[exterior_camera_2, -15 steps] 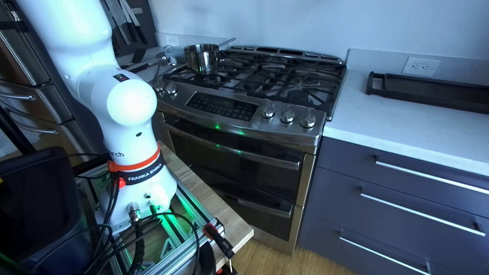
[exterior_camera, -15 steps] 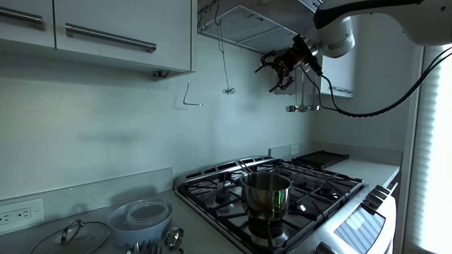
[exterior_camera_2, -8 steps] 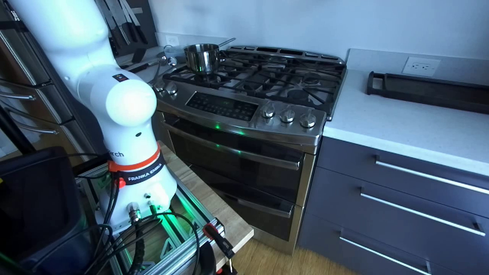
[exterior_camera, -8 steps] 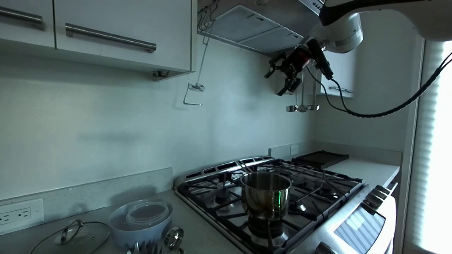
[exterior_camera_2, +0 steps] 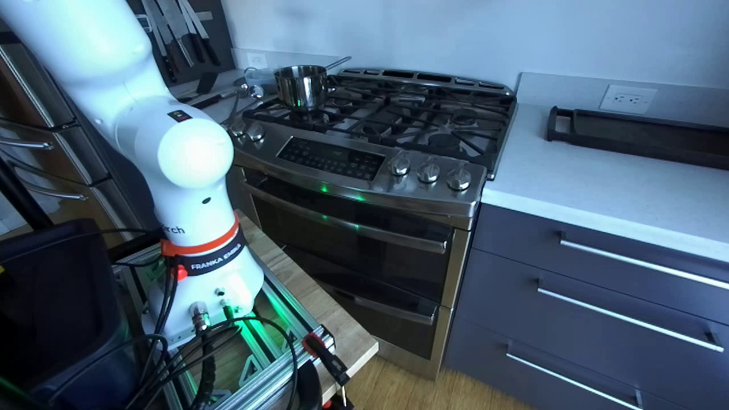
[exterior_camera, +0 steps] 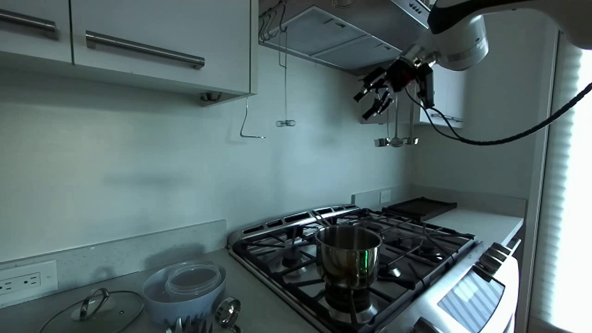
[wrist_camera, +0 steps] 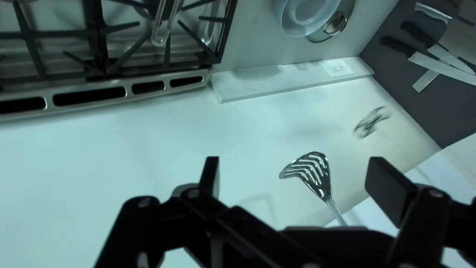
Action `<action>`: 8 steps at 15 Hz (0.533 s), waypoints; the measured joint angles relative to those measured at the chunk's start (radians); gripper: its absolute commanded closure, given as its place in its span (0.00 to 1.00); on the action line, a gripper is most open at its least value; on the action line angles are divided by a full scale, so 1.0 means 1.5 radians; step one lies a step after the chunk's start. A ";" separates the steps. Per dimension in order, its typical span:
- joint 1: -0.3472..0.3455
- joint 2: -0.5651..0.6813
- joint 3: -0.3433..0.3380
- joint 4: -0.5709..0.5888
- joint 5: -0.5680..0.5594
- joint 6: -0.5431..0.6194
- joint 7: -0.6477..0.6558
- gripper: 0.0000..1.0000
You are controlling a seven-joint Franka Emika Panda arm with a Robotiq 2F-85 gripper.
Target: Pick up the frother and hang it on the hanger from the kitchen hood
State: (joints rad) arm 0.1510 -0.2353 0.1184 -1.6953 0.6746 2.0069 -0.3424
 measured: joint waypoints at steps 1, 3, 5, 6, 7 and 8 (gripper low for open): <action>0.002 -0.013 -0.001 -0.013 0.002 0.017 -0.031 0.00; 0.007 -0.043 -0.005 -0.038 0.003 0.044 -0.076 0.00; 0.014 -0.072 -0.009 -0.060 0.003 0.050 -0.101 0.00; 0.017 -0.085 -0.012 -0.070 0.003 0.050 -0.111 0.00; 0.021 -0.100 -0.015 -0.081 0.002 0.049 -0.119 0.00; 0.024 -0.113 -0.018 -0.092 0.001 0.048 -0.125 0.00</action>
State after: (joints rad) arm 0.1871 -0.4052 0.0914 -1.8332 0.6757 2.0793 -0.5298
